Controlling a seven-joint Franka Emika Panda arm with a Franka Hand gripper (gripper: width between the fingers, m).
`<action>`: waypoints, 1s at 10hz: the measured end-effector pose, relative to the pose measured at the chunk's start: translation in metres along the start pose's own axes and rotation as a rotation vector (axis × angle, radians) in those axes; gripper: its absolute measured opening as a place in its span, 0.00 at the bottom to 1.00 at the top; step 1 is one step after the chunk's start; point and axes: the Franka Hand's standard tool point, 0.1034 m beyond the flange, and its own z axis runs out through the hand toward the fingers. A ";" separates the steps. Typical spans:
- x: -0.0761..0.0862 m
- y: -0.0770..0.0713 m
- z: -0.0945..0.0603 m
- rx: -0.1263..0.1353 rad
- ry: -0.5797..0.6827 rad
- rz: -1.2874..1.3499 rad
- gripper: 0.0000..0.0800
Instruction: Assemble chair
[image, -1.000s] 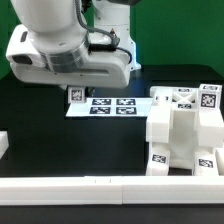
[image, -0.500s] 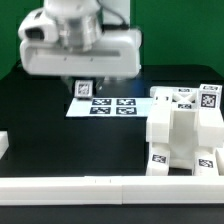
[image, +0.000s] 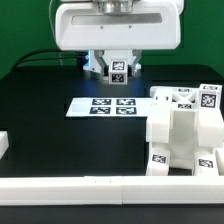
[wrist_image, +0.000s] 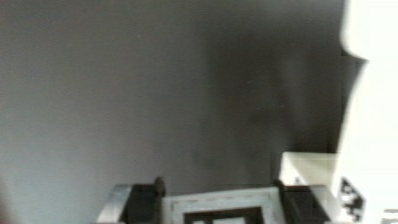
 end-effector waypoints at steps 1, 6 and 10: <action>0.002 -0.003 -0.001 -0.004 0.049 -0.002 0.35; 0.037 -0.059 -0.031 0.041 0.394 0.019 0.35; 0.035 -0.062 -0.027 0.034 0.402 0.010 0.35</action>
Offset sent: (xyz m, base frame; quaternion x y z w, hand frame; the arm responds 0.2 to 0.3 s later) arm 0.0304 0.0502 0.0219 0.0709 0.2014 0.0595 0.9751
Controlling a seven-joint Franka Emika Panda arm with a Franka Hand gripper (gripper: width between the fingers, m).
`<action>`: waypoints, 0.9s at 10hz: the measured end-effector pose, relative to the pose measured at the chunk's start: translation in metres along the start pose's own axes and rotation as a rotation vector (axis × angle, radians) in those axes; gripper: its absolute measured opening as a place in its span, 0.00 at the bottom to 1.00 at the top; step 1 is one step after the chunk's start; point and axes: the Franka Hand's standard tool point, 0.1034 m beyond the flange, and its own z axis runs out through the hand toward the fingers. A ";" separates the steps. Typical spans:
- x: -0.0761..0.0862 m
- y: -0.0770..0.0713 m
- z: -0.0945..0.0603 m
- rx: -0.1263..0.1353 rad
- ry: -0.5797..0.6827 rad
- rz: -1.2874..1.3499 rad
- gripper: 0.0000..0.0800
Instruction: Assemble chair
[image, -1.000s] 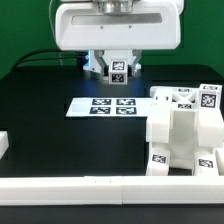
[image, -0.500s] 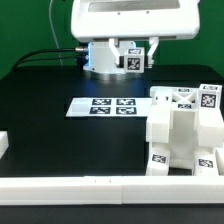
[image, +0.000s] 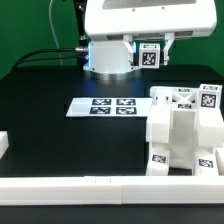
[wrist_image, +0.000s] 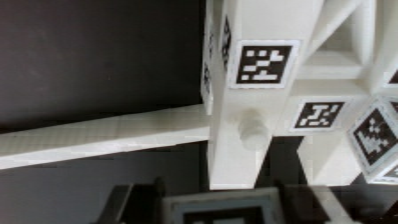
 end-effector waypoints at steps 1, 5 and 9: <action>-0.004 -0.008 0.008 -0.001 -0.008 -0.012 0.35; 0.017 -0.026 0.040 -0.017 0.014 -0.027 0.36; 0.010 -0.024 0.042 -0.023 0.017 -0.041 0.36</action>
Offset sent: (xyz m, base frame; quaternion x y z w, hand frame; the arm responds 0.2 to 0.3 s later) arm 0.0643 0.0025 -0.0163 0.0168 0.0212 0.0192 0.9995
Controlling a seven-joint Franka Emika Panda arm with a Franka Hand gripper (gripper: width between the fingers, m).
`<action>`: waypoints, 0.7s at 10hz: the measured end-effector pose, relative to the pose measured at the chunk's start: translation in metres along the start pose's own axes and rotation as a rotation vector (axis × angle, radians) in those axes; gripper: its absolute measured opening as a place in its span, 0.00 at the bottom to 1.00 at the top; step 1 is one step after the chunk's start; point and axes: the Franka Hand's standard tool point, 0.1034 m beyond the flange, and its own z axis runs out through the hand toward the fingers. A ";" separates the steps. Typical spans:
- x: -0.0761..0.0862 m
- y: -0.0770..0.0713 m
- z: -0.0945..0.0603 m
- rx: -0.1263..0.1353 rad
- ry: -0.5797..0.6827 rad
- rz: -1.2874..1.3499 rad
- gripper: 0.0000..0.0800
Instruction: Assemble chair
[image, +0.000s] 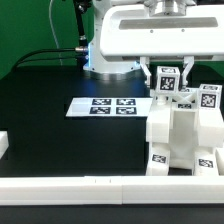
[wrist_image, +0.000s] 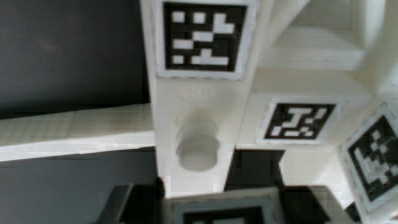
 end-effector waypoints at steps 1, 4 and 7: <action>-0.004 0.000 0.002 -0.003 -0.006 -0.003 0.36; -0.011 0.006 0.002 -0.011 -0.001 -0.007 0.36; -0.009 0.008 0.003 -0.015 0.006 -0.005 0.36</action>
Offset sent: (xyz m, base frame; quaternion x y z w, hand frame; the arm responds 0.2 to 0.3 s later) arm -0.0101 -0.0004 -0.0015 0.0039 0.0059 -0.0020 1.0000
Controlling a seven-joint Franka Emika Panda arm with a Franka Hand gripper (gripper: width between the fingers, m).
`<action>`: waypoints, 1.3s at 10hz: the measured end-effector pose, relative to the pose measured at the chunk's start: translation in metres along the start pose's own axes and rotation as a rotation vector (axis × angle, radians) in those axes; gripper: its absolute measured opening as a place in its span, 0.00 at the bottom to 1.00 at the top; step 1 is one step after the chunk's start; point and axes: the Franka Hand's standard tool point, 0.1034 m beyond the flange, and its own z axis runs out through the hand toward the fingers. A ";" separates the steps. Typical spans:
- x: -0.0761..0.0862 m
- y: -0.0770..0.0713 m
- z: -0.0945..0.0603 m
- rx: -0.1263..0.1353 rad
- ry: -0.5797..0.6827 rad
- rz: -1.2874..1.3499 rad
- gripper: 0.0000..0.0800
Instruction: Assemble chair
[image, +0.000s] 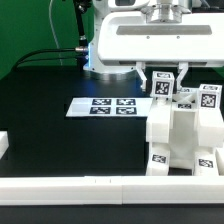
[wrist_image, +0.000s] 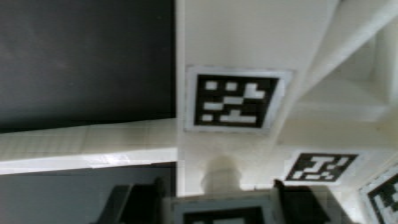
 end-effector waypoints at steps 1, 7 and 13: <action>0.001 0.000 0.001 -0.001 0.001 -0.001 0.36; 0.000 -0.001 0.010 -0.011 0.013 -0.013 0.36; -0.002 -0.001 0.007 -0.003 -0.033 -0.018 0.77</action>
Offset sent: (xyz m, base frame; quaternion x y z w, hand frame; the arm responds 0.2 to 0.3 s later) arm 0.0112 0.0035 -0.0065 -0.0006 0.0126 0.0084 0.9999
